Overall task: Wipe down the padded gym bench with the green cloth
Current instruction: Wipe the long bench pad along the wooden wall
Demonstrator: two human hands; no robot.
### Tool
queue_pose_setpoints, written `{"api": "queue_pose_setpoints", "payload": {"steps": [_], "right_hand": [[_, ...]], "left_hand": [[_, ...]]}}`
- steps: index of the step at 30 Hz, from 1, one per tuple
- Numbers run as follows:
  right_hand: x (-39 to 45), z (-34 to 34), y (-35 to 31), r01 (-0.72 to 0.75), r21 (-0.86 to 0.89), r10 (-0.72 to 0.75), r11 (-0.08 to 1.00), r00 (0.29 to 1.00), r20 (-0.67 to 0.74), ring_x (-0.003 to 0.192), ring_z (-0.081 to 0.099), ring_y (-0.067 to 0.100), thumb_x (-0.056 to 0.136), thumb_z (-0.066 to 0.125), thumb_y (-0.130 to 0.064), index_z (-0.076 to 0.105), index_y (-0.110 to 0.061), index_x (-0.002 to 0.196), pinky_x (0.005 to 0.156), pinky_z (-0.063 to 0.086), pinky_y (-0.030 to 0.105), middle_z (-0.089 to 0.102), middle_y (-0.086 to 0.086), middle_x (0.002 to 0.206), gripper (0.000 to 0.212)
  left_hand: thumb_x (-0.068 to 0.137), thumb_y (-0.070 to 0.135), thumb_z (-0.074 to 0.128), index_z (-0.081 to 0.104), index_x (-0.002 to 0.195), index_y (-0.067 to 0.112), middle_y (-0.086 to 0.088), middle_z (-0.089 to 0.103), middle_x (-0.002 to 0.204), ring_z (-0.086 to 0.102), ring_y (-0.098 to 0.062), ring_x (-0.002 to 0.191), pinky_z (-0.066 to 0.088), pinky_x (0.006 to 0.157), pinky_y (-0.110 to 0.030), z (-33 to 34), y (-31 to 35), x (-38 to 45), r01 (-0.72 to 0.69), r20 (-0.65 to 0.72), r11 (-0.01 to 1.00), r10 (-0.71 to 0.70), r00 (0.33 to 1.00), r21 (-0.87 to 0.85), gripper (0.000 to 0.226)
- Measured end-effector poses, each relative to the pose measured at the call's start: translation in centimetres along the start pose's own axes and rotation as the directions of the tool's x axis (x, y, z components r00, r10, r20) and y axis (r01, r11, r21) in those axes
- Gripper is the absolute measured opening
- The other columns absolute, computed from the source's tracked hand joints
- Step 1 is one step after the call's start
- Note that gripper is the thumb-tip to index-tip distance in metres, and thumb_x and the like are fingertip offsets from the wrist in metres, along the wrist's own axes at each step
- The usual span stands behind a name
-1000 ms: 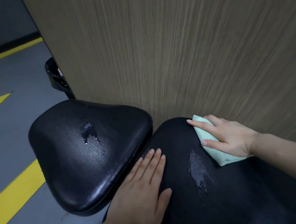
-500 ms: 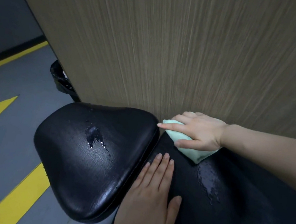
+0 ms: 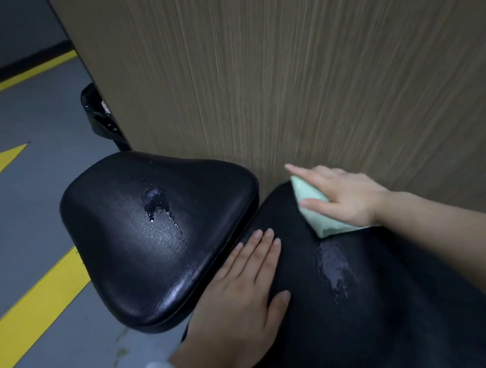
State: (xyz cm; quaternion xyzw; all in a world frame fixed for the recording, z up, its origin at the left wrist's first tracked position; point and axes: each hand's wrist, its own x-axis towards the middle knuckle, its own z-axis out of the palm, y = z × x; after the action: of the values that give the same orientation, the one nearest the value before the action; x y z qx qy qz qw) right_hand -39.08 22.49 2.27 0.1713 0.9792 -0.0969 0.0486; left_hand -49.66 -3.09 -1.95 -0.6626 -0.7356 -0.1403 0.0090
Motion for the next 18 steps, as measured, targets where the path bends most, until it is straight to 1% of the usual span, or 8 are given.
{"api": "queue_pose_setpoints", "payload": {"steps": [2, 4, 5, 7, 9, 12, 15, 18], "right_hand": [[-2.1, -0.1, 1.4, -0.094, 0.049, 0.092, 0.994, 0.995, 0.024, 0.106, 0.050, 0.018, 0.083, 0.014, -0.072, -0.017, -0.057, 0.139, 0.091, 0.040, 0.037, 0.043, -0.005, 0.128, 0.066], [-3.1, 0.0, 2.1, -0.137, 0.060, 0.135, 0.989, 0.990, 0.049, 0.096, 0.051, 0.016, 0.082, 0.011, -0.073, -0.019, -0.058, 0.138, 0.090, 0.040, 0.035, 0.044, -0.007, 0.121, 0.066], [-3.0, 0.1, 2.3, -0.146, 0.058, 0.142, 0.988, 0.988, 0.063, 0.095, 0.052, 0.017, 0.081, 0.010, -0.073, -0.019, -0.059, 0.138, 0.090, 0.041, 0.036, 0.044, -0.007, 0.121, 0.066], [-1.9, 0.1, 1.7, -0.151, 0.059, 0.145, 0.987, 0.986, 0.087, 0.100, 0.054, 0.021, 0.080, 0.008, -0.075, -0.018, -0.058, 0.139, 0.094, 0.041, 0.039, 0.044, -0.004, 0.127, 0.067], [0.3, -0.1, 0.4, -0.094, 0.031, 0.092, 0.995, 0.994, 0.067, 0.104, 0.053, 0.022, 0.079, 0.007, -0.075, -0.017, -0.058, 0.140, 0.095, 0.041, 0.040, 0.045, -0.003, 0.127, 0.067], [3.4, 0.0, -1.9, 0.060, -0.072, -0.057, 0.996, 0.998, 0.042, 0.109, 0.048, 0.019, 0.080, 0.003, -0.073, -0.012, -0.052, 0.144, 0.094, 0.041, 0.038, 0.048, -0.005, 0.118, 0.069], [5.1, 0.3, -3.7, 0.198, -0.183, -0.192, 0.963, 0.980, 0.049, 0.110, 0.047, 0.018, 0.085, 0.000, -0.073, -0.008, -0.047, 0.148, 0.096, 0.037, 0.037, 0.051, -0.006, 0.121, 0.068], [5.0, 0.6, -4.6, 0.211, -0.248, -0.211, 0.945, 0.977, 0.029, 0.112, 0.043, 0.016, 0.088, 0.000, -0.070, -0.009, -0.045, 0.148, 0.093, 0.030, 0.034, 0.050, -0.010, 0.127, 0.066]], "left_hand": [[0.098, 0.043, 0.028, 0.031, 0.148, 0.007, -0.004, 0.025, 0.156, 0.015, -0.015, 0.146, 0.013, 0.115, -0.033, 0.0, 0.1, 0.0, 0.002, -0.001, 1.000, -0.002, 1.000, -0.007, 0.062], [0.097, 0.043, 0.028, 0.030, 0.149, 0.008, -0.004, 0.024, 0.157, 0.013, -0.014, 0.146, 0.012, 0.115, -0.034, -0.1, 0.1, 0.0, 0.014, 0.002, 1.000, -0.013, 1.000, -0.019, 0.062], [0.097, 0.043, 0.028, 0.030, 0.149, 0.008, -0.004, 0.024, 0.157, 0.013, -0.014, 0.146, 0.012, 0.115, -0.034, -0.1, 0.1, 0.1, 0.018, 0.000, 1.000, -0.018, 1.000, -0.024, 0.063], [0.096, 0.043, 0.031, 0.030, 0.148, 0.007, -0.005, 0.025, 0.156, 0.014, -0.015, 0.146, 0.013, 0.115, -0.034, -0.1, 0.2, 0.2, 0.015, -0.001, 0.999, -0.015, 1.000, -0.030, 0.064], [0.095, 0.043, 0.032, 0.031, 0.148, 0.007, -0.005, 0.025, 0.157, 0.014, -0.015, 0.146, 0.013, 0.115, -0.034, 0.0, 0.3, 0.0, 0.020, -0.002, 0.999, -0.021, 1.000, -0.032, 0.064], [0.094, 0.044, 0.031, 0.029, 0.149, 0.008, -0.004, 0.020, 0.158, 0.009, -0.014, 0.147, 0.009, 0.115, -0.034, 0.0, 0.2, 0.2, 0.032, 0.010, 0.999, -0.031, 0.999, -0.031, 0.065], [0.094, 0.044, 0.031, 0.030, 0.148, 0.007, -0.005, 0.022, 0.158, 0.011, -0.015, 0.146, 0.009, 0.115, -0.034, 0.0, 0.1, 0.2, 0.028, 0.017, 1.000, -0.028, 0.999, -0.012, 0.066], [0.094, 0.044, 0.031, 0.032, 0.147, 0.006, -0.007, 0.025, 0.157, 0.014, -0.016, 0.146, 0.012, 0.114, -0.035, 0.0, 0.0, 0.2, 0.021, 0.018, 1.000, -0.021, 1.000, -0.014, 0.065]]}}
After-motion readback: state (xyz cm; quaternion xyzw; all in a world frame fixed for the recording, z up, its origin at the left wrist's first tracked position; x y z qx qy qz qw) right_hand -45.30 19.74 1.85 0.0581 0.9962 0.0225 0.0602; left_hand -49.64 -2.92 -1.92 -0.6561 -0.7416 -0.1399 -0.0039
